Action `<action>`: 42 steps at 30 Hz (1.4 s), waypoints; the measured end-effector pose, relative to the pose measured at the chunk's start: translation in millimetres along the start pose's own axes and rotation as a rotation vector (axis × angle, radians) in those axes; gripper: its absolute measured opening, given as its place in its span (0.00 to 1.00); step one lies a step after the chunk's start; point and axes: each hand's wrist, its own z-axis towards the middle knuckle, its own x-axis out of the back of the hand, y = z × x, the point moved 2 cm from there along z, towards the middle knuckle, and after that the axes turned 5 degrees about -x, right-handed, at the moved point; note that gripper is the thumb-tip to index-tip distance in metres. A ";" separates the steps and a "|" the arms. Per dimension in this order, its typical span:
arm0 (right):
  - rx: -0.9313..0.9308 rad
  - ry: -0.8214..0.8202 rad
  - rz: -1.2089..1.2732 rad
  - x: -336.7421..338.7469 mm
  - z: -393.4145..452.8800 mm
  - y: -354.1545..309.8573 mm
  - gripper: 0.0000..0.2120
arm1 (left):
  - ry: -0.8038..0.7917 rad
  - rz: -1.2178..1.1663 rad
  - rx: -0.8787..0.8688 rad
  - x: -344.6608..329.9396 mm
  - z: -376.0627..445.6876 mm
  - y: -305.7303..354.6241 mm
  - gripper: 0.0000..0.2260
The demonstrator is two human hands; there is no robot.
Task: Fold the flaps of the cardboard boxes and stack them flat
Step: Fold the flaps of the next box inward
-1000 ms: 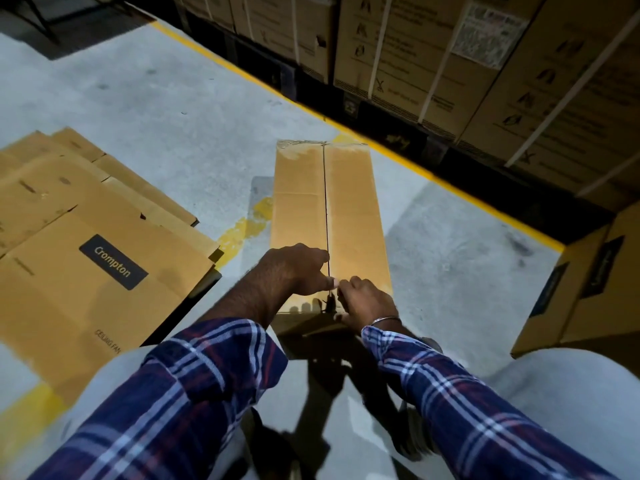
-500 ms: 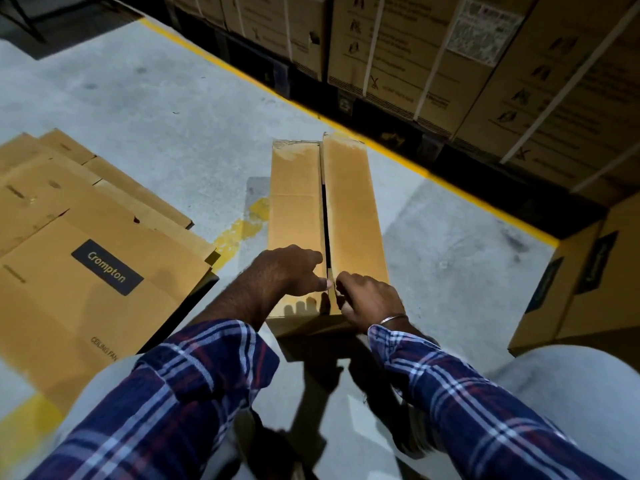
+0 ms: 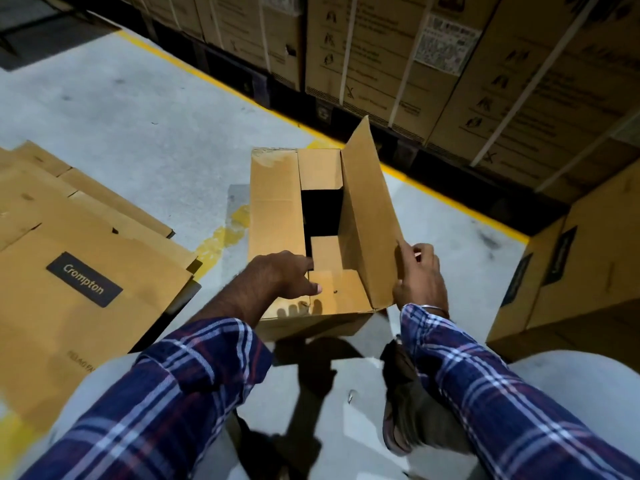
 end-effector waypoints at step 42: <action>-0.561 -0.436 0.544 -142.9 50.1 -5.8 0.16 | -0.387 -0.107 0.213 -80.9 25.8 -51.2 0.31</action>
